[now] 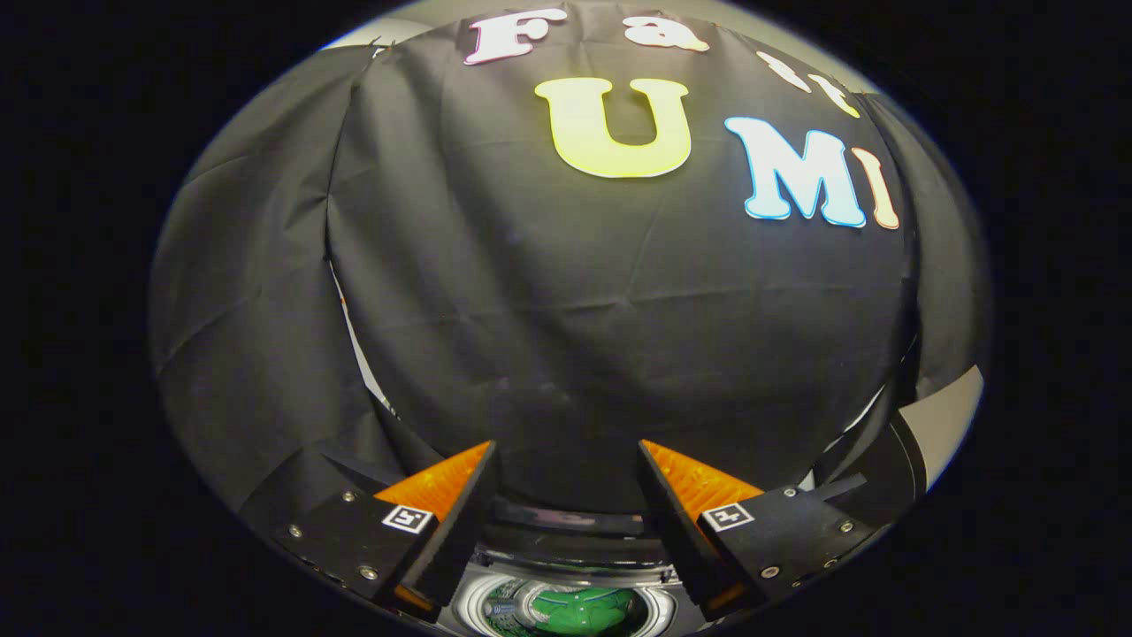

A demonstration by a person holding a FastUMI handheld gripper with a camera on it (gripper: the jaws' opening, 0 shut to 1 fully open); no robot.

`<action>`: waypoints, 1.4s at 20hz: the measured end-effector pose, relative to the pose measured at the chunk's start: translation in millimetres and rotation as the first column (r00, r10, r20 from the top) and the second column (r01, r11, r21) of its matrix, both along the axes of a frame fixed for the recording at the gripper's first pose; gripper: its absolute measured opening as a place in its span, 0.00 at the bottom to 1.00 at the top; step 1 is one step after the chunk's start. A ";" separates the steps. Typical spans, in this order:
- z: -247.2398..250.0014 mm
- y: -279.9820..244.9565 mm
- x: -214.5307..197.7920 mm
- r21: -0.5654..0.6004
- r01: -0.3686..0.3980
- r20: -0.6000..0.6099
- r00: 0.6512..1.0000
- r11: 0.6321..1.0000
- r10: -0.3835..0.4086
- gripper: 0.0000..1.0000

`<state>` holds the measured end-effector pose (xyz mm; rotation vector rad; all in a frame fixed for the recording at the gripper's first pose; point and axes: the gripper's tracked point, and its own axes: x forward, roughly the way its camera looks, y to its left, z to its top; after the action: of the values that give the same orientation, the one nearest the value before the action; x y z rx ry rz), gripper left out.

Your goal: Put the clothes into the washing machine and then close the washing machine lid.

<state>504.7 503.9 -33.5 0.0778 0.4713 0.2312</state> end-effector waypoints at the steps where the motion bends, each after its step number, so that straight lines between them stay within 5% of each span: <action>1: -3.1 -0.9 -5.2 0.000 -0.002 -0.002 1.000 1.000 0.002 0.95; 17: -2.5 1.3 -86.2 0.006 -0.041 0.103 0.994 0.999 0.040 0.94; 28: -55.8 4.3 -166.5 -0.018 -0.125 0.069 0.990 0.992 0.126 0.92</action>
<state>338.2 508.3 -89.3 0.0265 0.4082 0.3536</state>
